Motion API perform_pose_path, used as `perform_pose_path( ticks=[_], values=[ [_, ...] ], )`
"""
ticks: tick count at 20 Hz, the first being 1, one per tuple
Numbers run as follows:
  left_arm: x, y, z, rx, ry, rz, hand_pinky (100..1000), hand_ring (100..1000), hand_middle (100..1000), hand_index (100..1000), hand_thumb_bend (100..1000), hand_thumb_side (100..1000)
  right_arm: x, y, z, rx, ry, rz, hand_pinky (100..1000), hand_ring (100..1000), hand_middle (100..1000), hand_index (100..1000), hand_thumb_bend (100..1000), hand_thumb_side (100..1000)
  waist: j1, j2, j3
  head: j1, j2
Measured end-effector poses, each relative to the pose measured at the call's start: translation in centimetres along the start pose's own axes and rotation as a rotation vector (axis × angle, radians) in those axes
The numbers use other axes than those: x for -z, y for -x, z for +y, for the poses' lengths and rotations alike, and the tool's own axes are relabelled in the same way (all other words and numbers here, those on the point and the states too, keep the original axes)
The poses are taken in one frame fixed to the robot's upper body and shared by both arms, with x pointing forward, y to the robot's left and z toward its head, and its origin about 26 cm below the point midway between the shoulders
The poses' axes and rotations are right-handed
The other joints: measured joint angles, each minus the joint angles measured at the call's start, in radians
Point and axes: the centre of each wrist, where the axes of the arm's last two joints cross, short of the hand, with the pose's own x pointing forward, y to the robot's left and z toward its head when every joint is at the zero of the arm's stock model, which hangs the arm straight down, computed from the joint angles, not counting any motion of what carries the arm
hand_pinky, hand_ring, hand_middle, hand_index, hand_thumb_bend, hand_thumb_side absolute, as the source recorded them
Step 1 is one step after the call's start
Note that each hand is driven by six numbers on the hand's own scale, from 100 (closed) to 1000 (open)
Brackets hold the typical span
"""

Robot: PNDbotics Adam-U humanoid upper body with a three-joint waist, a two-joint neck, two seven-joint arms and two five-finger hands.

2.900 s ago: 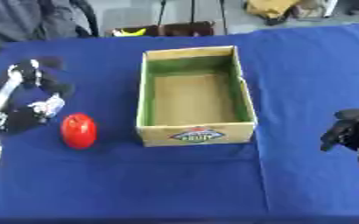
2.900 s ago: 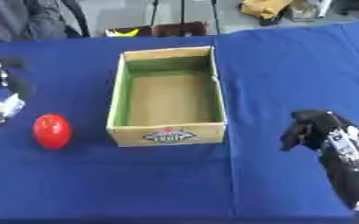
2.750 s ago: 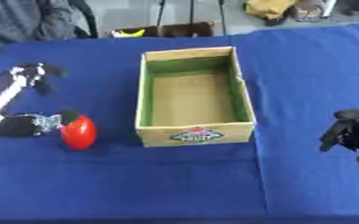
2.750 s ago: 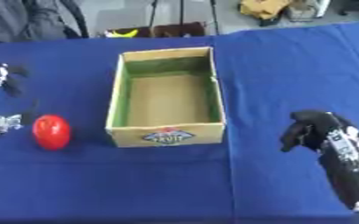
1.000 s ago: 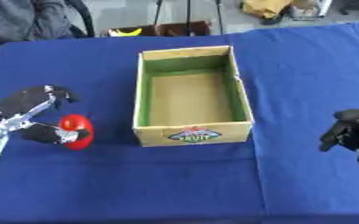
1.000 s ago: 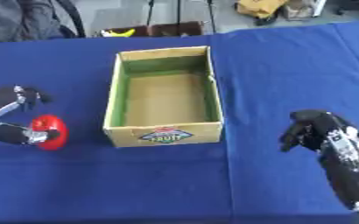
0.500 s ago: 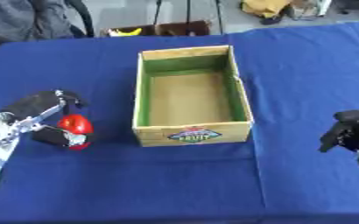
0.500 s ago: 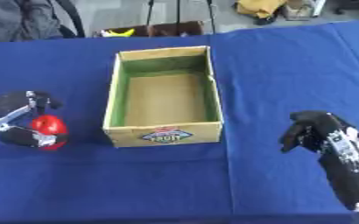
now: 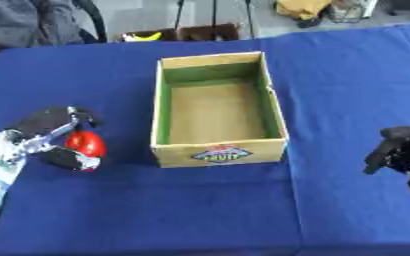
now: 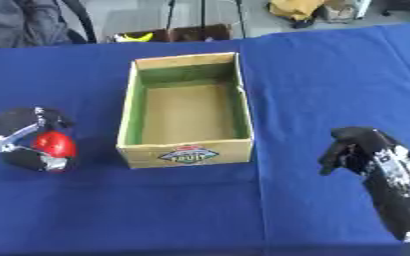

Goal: Pick up objects on the table and place them in the box.

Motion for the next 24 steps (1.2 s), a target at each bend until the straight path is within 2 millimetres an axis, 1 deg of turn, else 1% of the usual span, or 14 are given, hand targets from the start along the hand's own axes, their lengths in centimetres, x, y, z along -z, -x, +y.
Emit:
perform_pose_path(
  ticks=[2, 7, 8, 10, 12, 13, 14, 15, 16, 17, 21, 24],
  values=[
    [0.0, 0.1, -0.2, 0.000, 0.011, 0.005, 478, 587, 685, 837, 609, 706, 0.0, 0.0, 0.0, 0.000, 0.000, 0.000, 486, 549, 512, 715, 100, 755, 0.000, 0.000, -0.001, 0.000, 0.000],
    [0.1, 0.3, -0.8, -0.005, 0.032, 0.021, 466, 583, 683, 836, 590, 685, 0.0, 0.0, 0.0, 0.000, 0.000, 0.000, 486, 549, 512, 715, 100, 756, 0.000, 0.000, -0.002, 0.000, 0.000],
    [0.2, 0.3, -0.9, -0.007, 0.033, 0.022, 419, 567, 677, 834, 519, 610, 0.0, 0.0, 0.0, 0.000, 0.000, 0.000, 486, 549, 512, 715, 100, 756, 0.000, 0.000, -0.002, 0.000, 0.000],
    [0.2, 0.3, -0.9, -0.009, 0.037, 0.024, 389, 557, 673, 833, 473, 556, 0.0, 0.0, 0.0, 0.000, 0.000, 0.000, 486, 549, 512, 715, 100, 756, 0.000, 0.000, -0.002, 0.000, 0.000],
    [0.2, 0.3, -0.9, -0.012, 0.038, 0.027, 342, 537, 664, 831, 371, 441, 0.0, 0.0, 0.0, 0.000, 0.000, 0.000, 485, 549, 512, 715, 100, 759, 0.000, 0.000, -0.002, 0.000, 0.000],
    [0.2, 0.3, -0.9, -0.013, 0.039, 0.028, 306, 519, 656, 828, 271, 330, 0.0, 0.0, 0.0, 0.000, 0.000, 0.000, 485, 549, 512, 715, 100, 758, 0.000, 0.000, -0.002, 0.000, 0.000],
    [0.2, 0.4, -1.0, -0.016, 0.039, 0.031, 285, 508, 650, 826, 195, 264, 0.0, 0.0, 0.0, 0.000, 0.000, 0.000, 485, 549, 512, 715, 100, 757, 0.000, 0.000, -0.002, 0.000, 0.000],
    [0.3, 0.4, -1.0, -0.020, 0.040, 0.035, 251, 489, 639, 823, 100, 206, 0.0, 0.0, 0.0, 0.000, 0.000, 0.000, 485, 549, 512, 715, 100, 757, 0.000, 0.000, -0.002, 0.000, 0.000],
    [0.3, 0.4, -1.0, -0.026, 0.038, 0.039, 241, 484, 636, 822, 100, 210, 0.0, 0.0, 0.0, 0.000, 0.000, 0.000, 485, 549, 512, 715, 100, 757, 0.000, 0.000, -0.002, 0.000, 0.000],
    [0.3, 0.4, -1.0, -0.032, 0.034, 0.044, 212, 470, 628, 818, 100, 222, 0.0, 0.0, 0.0, 0.000, 0.000, 0.000, 486, 549, 512, 715, 100, 758, 0.000, 0.000, -0.002, 0.000, 0.000],
    [0.3, 0.5, -1.1, -0.063, 0.012, 0.063, 192, 457, 619, 814, 100, 245, 0.0, 0.0, 0.0, 0.000, 0.000, 0.000, 486, 548, 512, 715, 100, 756, 0.000, 0.000, -0.002, 0.000, 0.000],
    [0.2, 0.5, -1.1, -0.085, -0.001, 0.065, 185, 453, 618, 813, 100, 246, 0.0, 0.0, 0.0, 0.000, 0.000, 0.001, 486, 548, 512, 715, 100, 756, 0.000, 0.000, -0.002, 0.000, 0.000]
  ],
)
